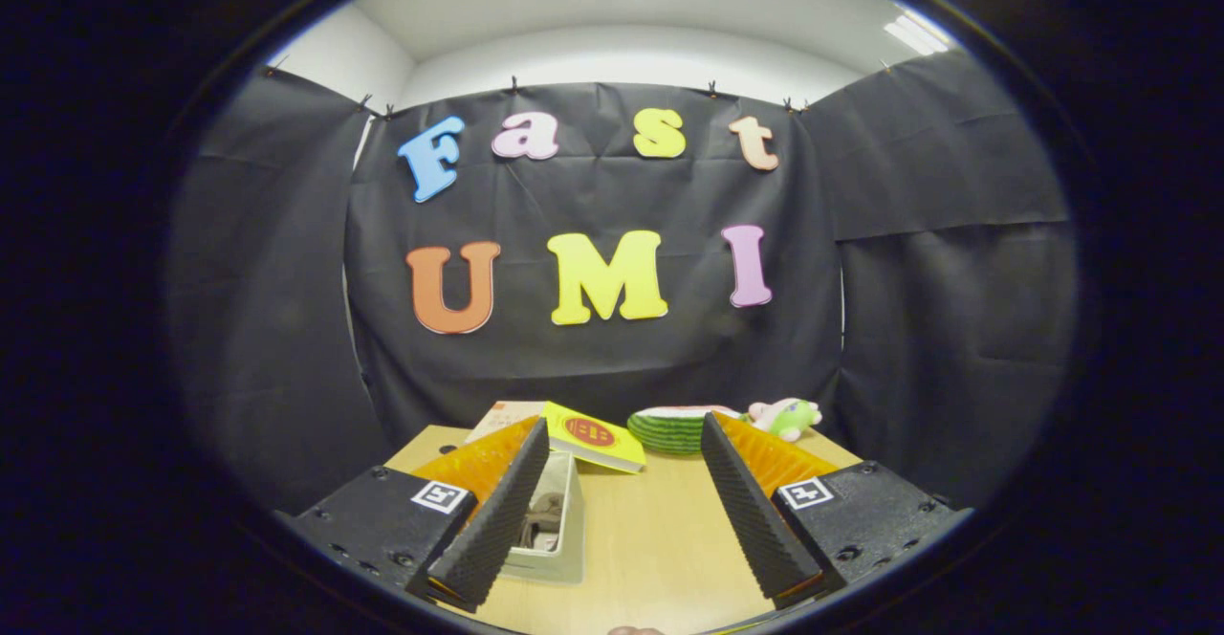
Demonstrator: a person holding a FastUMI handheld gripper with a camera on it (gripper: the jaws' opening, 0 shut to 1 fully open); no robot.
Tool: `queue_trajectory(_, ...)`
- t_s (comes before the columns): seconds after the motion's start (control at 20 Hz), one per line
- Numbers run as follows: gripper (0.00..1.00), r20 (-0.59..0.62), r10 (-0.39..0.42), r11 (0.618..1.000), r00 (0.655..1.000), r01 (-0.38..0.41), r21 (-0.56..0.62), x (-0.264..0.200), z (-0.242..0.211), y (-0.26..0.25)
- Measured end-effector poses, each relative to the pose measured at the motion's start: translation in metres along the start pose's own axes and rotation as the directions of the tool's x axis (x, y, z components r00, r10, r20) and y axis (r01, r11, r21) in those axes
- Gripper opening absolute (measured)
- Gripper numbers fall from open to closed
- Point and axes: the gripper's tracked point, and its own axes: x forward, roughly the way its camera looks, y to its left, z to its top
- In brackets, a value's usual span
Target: Open the storage box then place both shoes into the box .Put the left shoe in first, then the right shoe, with the right side of both shoes facing outward in a uniform manner.
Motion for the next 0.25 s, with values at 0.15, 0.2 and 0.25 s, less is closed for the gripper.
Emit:
queue_trajectory(0.15,1.00,0.000,0.012,1.000,1.000,-0.012,0.009,-0.0026,0.0001,0.0072)
queue_trajectory(0.2,1.00,0.003,0.011,1.000,1.000,-0.011,0.004,-0.0029,0.0002,0.0081)
queue_trajectory(0.25,1.00,0.008,0.011,1.000,1.000,-0.011,-0.002,-0.0049,0.0026,0.0087)
